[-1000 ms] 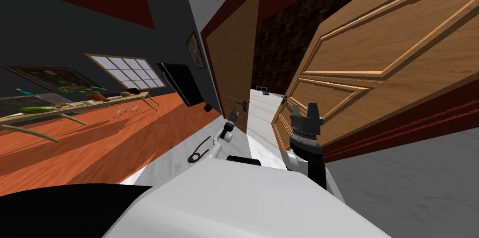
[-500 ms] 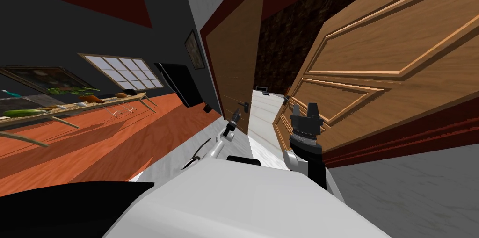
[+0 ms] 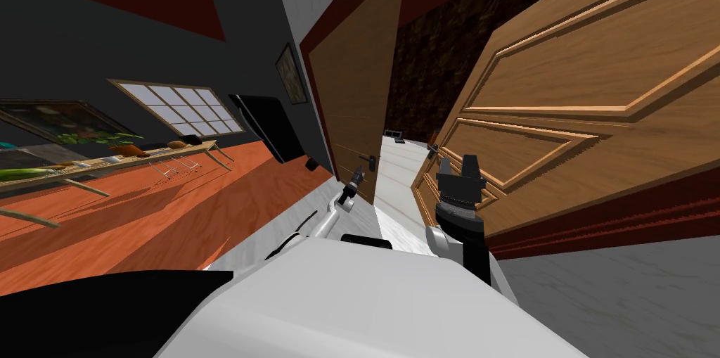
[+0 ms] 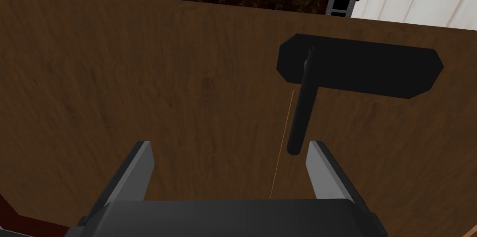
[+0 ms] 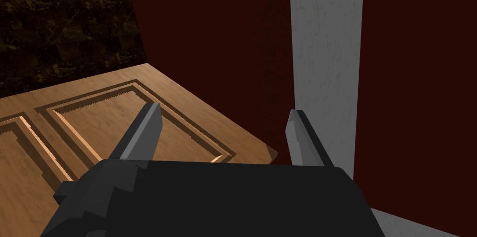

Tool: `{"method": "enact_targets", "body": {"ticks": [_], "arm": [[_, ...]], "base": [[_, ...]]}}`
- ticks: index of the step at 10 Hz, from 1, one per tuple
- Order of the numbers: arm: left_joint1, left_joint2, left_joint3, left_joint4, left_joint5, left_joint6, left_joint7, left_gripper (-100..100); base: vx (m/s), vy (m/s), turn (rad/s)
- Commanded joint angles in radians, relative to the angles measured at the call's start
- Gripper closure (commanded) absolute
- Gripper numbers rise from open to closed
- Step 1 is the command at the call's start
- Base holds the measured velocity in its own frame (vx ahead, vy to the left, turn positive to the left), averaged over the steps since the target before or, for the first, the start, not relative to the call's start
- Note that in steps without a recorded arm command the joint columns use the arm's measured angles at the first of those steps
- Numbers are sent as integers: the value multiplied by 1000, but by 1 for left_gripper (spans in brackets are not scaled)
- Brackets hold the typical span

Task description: Push the door open

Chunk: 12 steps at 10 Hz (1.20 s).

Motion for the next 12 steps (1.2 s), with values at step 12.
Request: {"method": "enact_targets", "body": {"ticks": [12], "arm": [[-187, -28, -65, 309, -37, 33, 39, -100]], "base": [[73, 87, -23]]}}
